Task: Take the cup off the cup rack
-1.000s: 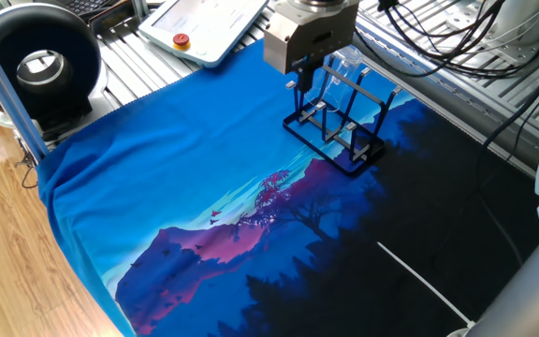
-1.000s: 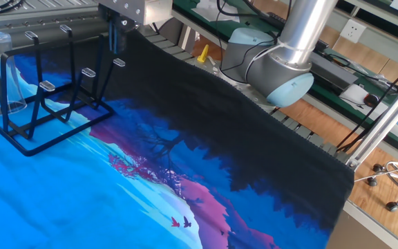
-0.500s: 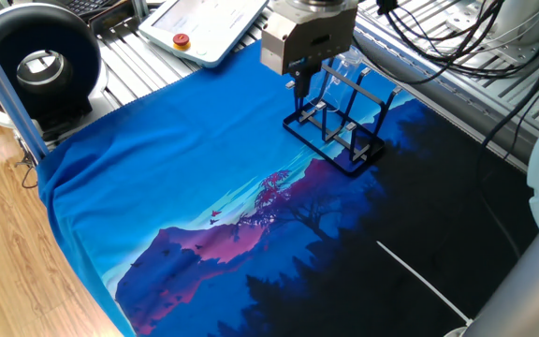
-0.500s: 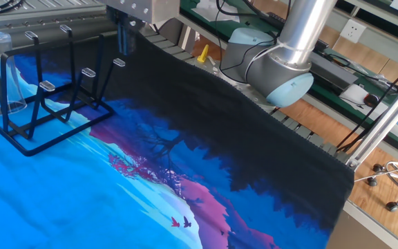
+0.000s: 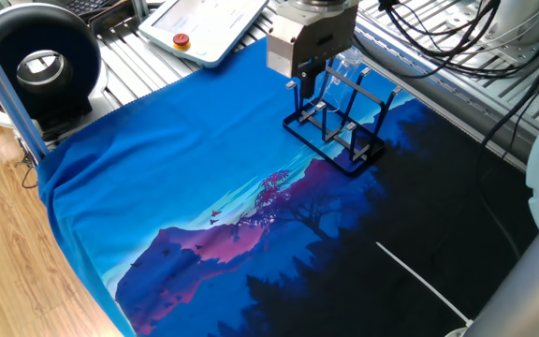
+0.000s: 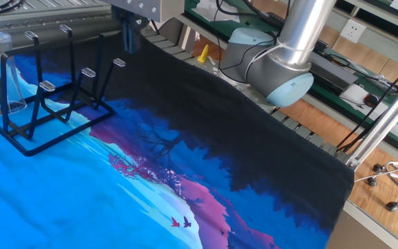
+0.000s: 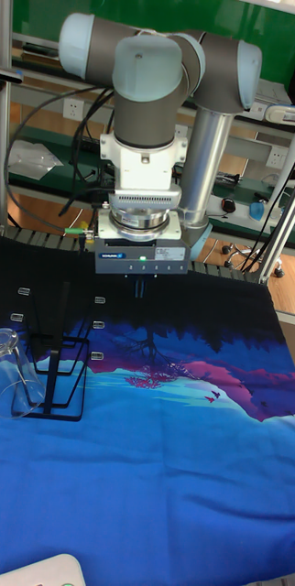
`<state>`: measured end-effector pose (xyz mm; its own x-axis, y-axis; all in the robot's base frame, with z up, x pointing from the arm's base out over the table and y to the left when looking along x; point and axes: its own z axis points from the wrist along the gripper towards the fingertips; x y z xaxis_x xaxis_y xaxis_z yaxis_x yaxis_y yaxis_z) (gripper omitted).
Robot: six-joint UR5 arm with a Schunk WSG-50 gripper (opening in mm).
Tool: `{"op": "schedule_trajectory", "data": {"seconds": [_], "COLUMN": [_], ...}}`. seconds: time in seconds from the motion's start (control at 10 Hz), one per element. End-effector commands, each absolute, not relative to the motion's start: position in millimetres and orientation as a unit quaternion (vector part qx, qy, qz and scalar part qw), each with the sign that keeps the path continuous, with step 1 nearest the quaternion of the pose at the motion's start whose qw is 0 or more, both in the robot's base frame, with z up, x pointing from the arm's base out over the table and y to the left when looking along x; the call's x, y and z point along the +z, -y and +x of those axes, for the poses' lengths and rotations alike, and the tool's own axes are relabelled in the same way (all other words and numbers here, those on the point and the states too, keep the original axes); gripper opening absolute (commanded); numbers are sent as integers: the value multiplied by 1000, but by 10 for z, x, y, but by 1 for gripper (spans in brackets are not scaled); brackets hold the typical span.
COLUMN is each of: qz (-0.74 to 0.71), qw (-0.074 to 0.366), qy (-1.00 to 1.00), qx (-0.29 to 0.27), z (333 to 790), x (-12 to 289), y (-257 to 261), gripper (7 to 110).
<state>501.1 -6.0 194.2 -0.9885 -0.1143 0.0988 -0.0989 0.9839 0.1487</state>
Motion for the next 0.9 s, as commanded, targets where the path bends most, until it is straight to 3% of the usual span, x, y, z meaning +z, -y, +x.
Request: {"op": "schedule_trajectory", "data": {"seconds": [0.0, 0.4, 0.8], "qz": [51, 77, 120], "qw": [11, 14, 26], "qy": [991, 990, 979], "qx": [-126, -115, -165], "z": [5208, 5194, 5515], "x": [1996, 1998, 2597], "y": [-214, -136, 498], "gripper": [7, 7, 7]}}
